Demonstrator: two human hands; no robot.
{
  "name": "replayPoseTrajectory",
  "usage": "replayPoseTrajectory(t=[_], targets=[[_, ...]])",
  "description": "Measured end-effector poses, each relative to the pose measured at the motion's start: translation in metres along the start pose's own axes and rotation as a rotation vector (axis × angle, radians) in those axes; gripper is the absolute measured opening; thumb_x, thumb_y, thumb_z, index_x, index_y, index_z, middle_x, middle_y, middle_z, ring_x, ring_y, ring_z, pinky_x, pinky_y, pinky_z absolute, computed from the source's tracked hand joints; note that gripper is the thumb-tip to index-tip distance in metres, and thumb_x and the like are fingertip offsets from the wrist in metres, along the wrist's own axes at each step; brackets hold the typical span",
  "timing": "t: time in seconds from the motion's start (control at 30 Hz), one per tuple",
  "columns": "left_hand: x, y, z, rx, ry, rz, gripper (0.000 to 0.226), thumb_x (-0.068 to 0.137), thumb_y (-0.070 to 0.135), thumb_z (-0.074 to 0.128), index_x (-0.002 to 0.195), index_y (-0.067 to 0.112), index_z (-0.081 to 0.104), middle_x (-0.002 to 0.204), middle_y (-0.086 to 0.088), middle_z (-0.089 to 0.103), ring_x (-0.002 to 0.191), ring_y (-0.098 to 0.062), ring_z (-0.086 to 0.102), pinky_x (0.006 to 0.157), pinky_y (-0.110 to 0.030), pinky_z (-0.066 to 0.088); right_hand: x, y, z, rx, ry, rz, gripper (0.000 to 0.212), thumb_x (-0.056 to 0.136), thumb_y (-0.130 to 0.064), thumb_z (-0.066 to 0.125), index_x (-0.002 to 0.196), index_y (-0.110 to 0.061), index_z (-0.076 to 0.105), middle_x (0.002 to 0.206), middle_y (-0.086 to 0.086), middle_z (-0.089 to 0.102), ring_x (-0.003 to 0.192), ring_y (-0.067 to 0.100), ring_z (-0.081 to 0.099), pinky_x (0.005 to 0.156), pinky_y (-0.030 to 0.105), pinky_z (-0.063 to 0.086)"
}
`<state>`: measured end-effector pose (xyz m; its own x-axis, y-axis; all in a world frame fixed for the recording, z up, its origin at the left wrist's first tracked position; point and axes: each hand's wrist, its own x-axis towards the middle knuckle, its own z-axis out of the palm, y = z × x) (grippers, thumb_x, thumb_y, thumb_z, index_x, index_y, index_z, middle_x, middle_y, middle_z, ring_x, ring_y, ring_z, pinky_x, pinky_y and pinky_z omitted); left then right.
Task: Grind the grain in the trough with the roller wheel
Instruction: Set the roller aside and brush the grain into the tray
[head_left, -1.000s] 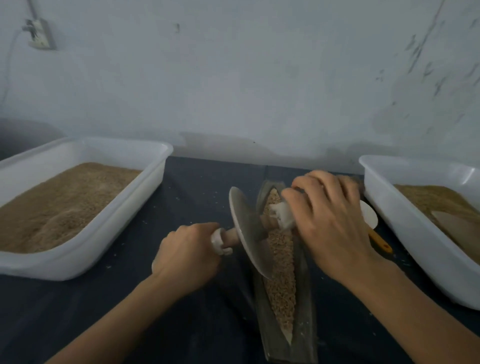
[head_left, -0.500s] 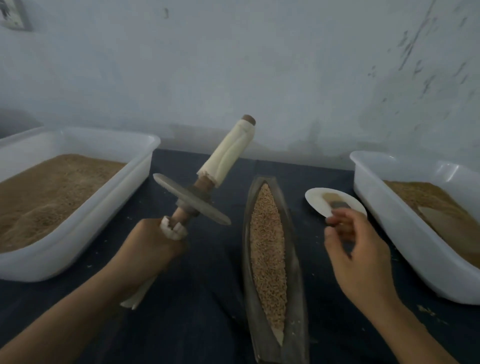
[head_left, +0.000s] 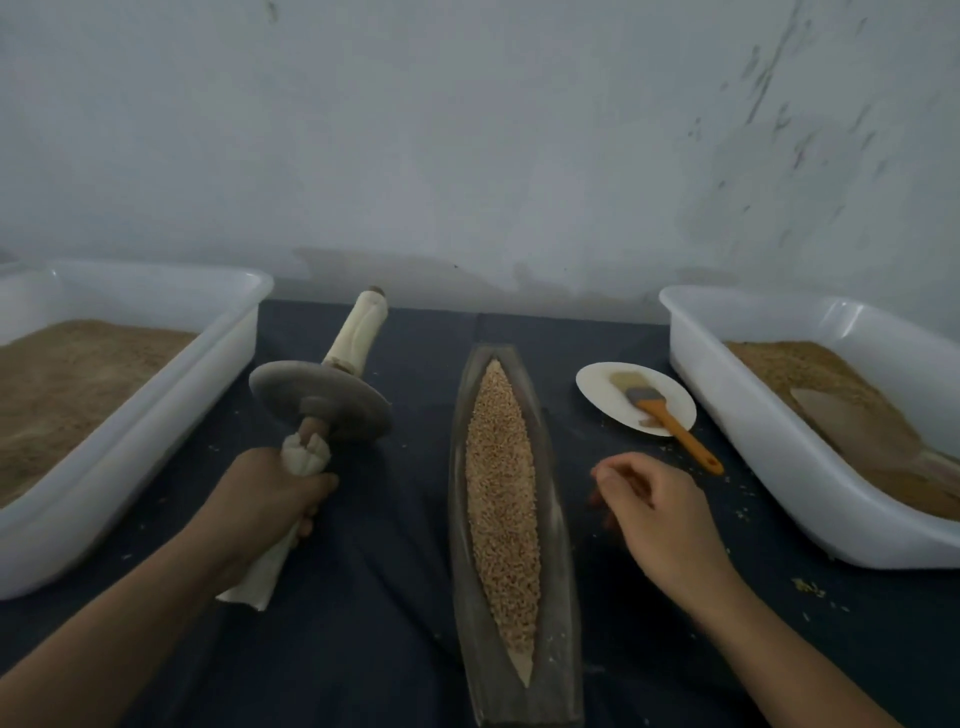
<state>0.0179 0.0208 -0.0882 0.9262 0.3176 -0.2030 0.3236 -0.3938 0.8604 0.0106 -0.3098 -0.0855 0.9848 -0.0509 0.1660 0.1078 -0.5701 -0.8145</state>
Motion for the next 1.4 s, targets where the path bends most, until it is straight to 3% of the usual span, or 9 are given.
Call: replayPoseTrajectory(t=[0.17,0.27,0.43,0.6,0.87,0.93,1.03,1.2,1.4], targets=[[0.000,-0.002,0.003,0.144,0.061,0.052,0.021,0.082,0.027,0.072,0.089,0.012,0.059,0.068,-0.009,0.068,0.062,-0.023,0.064,0.062,-0.037,0.051,0.002,-0.009,0.009,0.146,-0.128,0.099,0.017,0.095,-0.030,0.052,0.089,-0.025,0.067,0.073,-0.003,0.069,0.059,0.014,0.064,0.051,0.022,0.049],[-0.004,-0.005,0.006,0.439,0.186,0.175,0.030,0.082,0.040,0.069,0.089,0.018,0.050,0.079,0.002,0.054,0.068,-0.013,0.052,0.056,-0.031,0.037,0.000,-0.011,0.002,0.106,-0.050,0.056,0.014,0.093,-0.036,0.050,0.092,-0.031,0.064,0.077,-0.010,0.068,0.065,0.006,0.064,0.055,0.024,0.050],[-0.014,-0.014,0.009,0.685,0.307,0.347,0.031,0.085,0.045,0.064,0.088,0.022,0.043,0.081,0.004,0.045,0.065,-0.008,0.047,0.051,-0.025,0.032,0.020,0.012,-0.046,-0.475,0.342,-0.155,0.009,0.089,-0.034,0.055,0.097,-0.030,0.057,0.074,-0.013,0.059,0.062,0.005,0.057,0.056,0.027,0.050],[-0.025,-0.011,0.012,0.735,0.341,0.408,0.029,0.086,0.044,0.060,0.091,0.022,0.042,0.087,0.002,0.046,0.068,-0.010,0.046,0.057,-0.027,0.035,0.073,0.037,-0.037,-1.014,0.274,-0.030,0.025,0.089,-0.028,0.061,0.106,-0.011,0.056,0.097,0.007,0.059,0.084,0.022,0.057,0.061,0.029,0.043],[-0.026,-0.012,0.014,0.670,0.274,0.367,0.023,0.093,0.042,0.052,0.102,0.027,0.036,0.096,0.005,0.046,0.072,-0.006,0.050,0.061,-0.026,0.042,0.117,0.049,-0.026,-1.128,0.125,0.146,0.054,0.085,-0.009,0.063,0.136,-0.014,0.045,0.108,0.012,0.051,0.090,0.025,0.055,0.076,0.035,0.051],[-0.023,-0.012,0.011,0.681,0.290,0.359,0.024,0.091,0.043,0.053,0.100,0.026,0.039,0.094,0.005,0.047,0.071,-0.006,0.049,0.060,-0.027,0.041,0.114,0.044,-0.028,-1.092,0.190,0.135,0.062,0.086,-0.007,0.061,0.142,-0.018,0.035,0.098,0.010,0.046,0.077,0.021,0.049,0.069,0.034,0.047],[-0.020,-0.011,0.008,0.705,0.297,0.337,0.024,0.089,0.044,0.055,0.095,0.025,0.042,0.090,0.005,0.048,0.069,-0.006,0.048,0.057,-0.027,0.037,0.089,0.028,-0.027,-0.660,0.266,0.099,0.027,0.091,-0.012,0.057,0.117,-0.010,0.050,0.093,0.008,0.052,0.071,0.021,0.055,0.062,0.036,0.050],[-0.016,-0.005,0.007,0.724,0.272,0.309,0.023,0.088,0.043,0.056,0.093,0.025,0.042,0.084,0.008,0.048,0.066,-0.006,0.049,0.052,-0.026,0.034,0.016,-0.014,0.003,0.272,-0.073,0.295,0.010,0.093,-0.022,0.054,0.094,-0.013,0.058,0.059,0.000,0.055,0.042,0.009,0.048,0.041,0.023,0.039],[-0.022,-0.009,0.011,0.800,0.405,0.381,0.035,0.084,0.042,0.062,0.100,0.016,0.046,0.094,-0.006,0.051,0.072,-0.018,0.050,0.058,-0.031,0.040,-0.018,-0.029,0.028,0.205,-0.210,0.305,0.039,0.089,-0.044,0.055,0.076,-0.008,0.058,0.071,0.017,0.056,0.069,0.034,0.061,0.063,0.035,0.041]])
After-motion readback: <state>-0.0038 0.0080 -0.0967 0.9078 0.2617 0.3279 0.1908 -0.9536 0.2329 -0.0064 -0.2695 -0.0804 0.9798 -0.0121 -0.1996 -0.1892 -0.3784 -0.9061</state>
